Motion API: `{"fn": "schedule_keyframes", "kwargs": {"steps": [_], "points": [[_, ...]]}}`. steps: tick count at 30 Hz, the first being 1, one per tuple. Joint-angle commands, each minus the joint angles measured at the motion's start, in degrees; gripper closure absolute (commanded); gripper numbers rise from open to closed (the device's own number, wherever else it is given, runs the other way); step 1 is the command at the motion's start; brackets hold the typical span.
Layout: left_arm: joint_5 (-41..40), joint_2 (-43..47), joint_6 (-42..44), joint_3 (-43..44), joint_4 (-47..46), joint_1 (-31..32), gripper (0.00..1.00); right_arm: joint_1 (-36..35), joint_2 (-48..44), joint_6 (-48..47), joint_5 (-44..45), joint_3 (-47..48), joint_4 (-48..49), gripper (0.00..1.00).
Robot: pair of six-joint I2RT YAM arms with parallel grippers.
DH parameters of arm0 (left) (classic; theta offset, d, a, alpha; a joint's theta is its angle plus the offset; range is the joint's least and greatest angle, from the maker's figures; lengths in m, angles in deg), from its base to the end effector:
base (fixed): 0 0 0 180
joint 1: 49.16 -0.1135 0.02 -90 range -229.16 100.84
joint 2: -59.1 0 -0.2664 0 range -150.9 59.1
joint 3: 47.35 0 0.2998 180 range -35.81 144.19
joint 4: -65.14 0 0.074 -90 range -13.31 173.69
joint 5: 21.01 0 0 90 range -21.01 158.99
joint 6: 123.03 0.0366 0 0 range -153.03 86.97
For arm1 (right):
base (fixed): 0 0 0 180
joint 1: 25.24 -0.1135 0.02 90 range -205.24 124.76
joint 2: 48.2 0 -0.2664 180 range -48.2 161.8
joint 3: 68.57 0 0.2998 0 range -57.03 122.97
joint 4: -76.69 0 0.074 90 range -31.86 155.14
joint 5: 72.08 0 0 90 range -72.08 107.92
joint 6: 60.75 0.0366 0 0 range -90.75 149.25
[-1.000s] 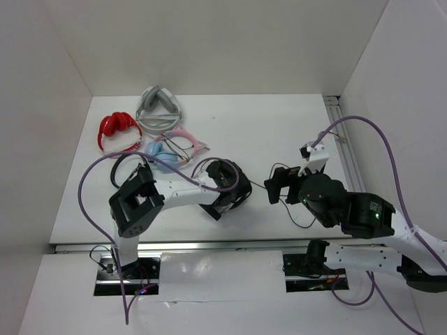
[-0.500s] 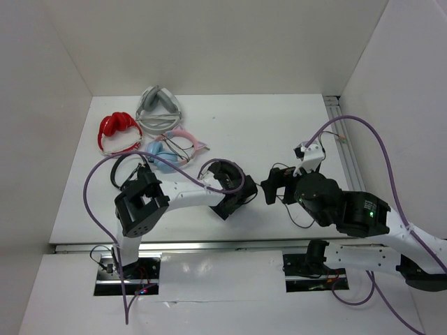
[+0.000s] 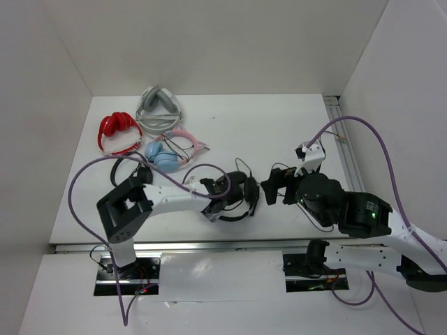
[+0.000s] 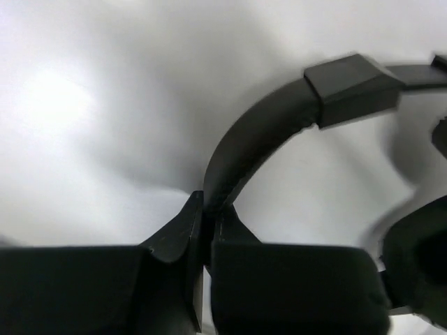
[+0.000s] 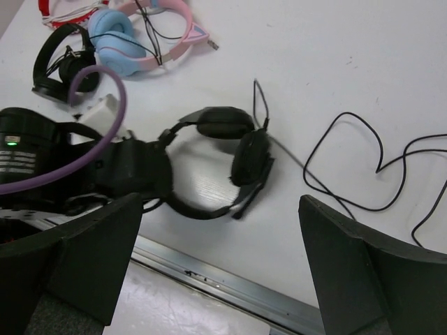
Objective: Wrap the headphones
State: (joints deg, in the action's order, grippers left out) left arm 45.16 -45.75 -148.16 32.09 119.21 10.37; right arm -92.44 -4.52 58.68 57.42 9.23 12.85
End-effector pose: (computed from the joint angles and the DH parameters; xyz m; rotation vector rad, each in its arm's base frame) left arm 0.2048 -0.3189 0.1367 -1.3103 2.3724 -0.2226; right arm 0.0851 0.1425 0.4150 -0.2454 1.9674 0.3782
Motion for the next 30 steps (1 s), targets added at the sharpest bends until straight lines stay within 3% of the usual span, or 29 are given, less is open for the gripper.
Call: {"fn": "schedule_keyframes", "kwargs": {"steps": [1, 5, 7, 8, 9, 11, 12, 14, 15, 20, 22, 25, 30], "points": [[-5.07, 7.89, -18.12, -4.96, 13.88, -0.03, 1.0, 0.05, -0.26, -1.04, -0.75, -0.52, 4.83, 0.0], [-15.75, 17.22, -16.89, -5.67, 28.47, 0.59, 1.0, 0.05, 1.23, -1.57, -0.75, -1.04, 6.24, 0.0], [-21.4, 21.52, -9.97, -1.91, 32.61, 0.59, 1.0, 0.05, 1.23, -1.57, -0.22, -1.65, 8.6, 0.0], [-27.08, 22.67, -5.24, -0.07, 33.41, 0.59, 1.0, 0.05, 0.36, -2.53, -1.09, -1.66, 9.92, 0.0], [-29.4, 23.64, 5.95, 4.39, 33.41, 0.07, 1.0, 0.05, -0.43, -5.06, -2.32, -2.53, 11.58, 0.0], [-31.97, 25.13, 14.64, 9.77, 35.69, -1.16, 1.0, 0.05, -3.5, -8.67, -5.74, -4.2, 17.03, 0.0], [-32.67, 25.66, 26.85, 14.5, 34.66, -3.0, 1.0, 0.05, -4.39, -11.73, -9.41, -4.21, 18.53, 0.0], [-32.68, 27.42, 38.0, 19.09, 33.59, -4.68, 1.0, 0.05, -6.41, -14.3, -12.68, -5.61, 21.52, 0.0], [-31.46, 28.21, 49.88, 22.68, 31.42, -5.99, 1.0, 0.05, -6.42, -16.05, -15.4, -5.61, 21.53, 0.0], [-22.86, 34.36, 66.94, 32.98, 27.02, -11.09, 1.0, 0.05, -8.34, -21.16, -23.32, -8.14, 26.16, 0.0], [-13.67, 37.86, 74.83, 36.67, 24.46, -13.19, 1.0, 0.05, -9.66, -22.92, -24.92, -9.83, 29.25, 0.0], [-3.61, 39.81, 79.34, 41.07, 23.92, -14.52, 1.0, 0.05, -8.36, -20.65, -19.65, -9.83, 31.37, 0.0], [2.13, 42.19, 80.5, 42.49, 24.45, -14.53, 1.0, 0.05, -3.26, -19.94, -20.61, -12.54, 40.92, 0.0]]}}
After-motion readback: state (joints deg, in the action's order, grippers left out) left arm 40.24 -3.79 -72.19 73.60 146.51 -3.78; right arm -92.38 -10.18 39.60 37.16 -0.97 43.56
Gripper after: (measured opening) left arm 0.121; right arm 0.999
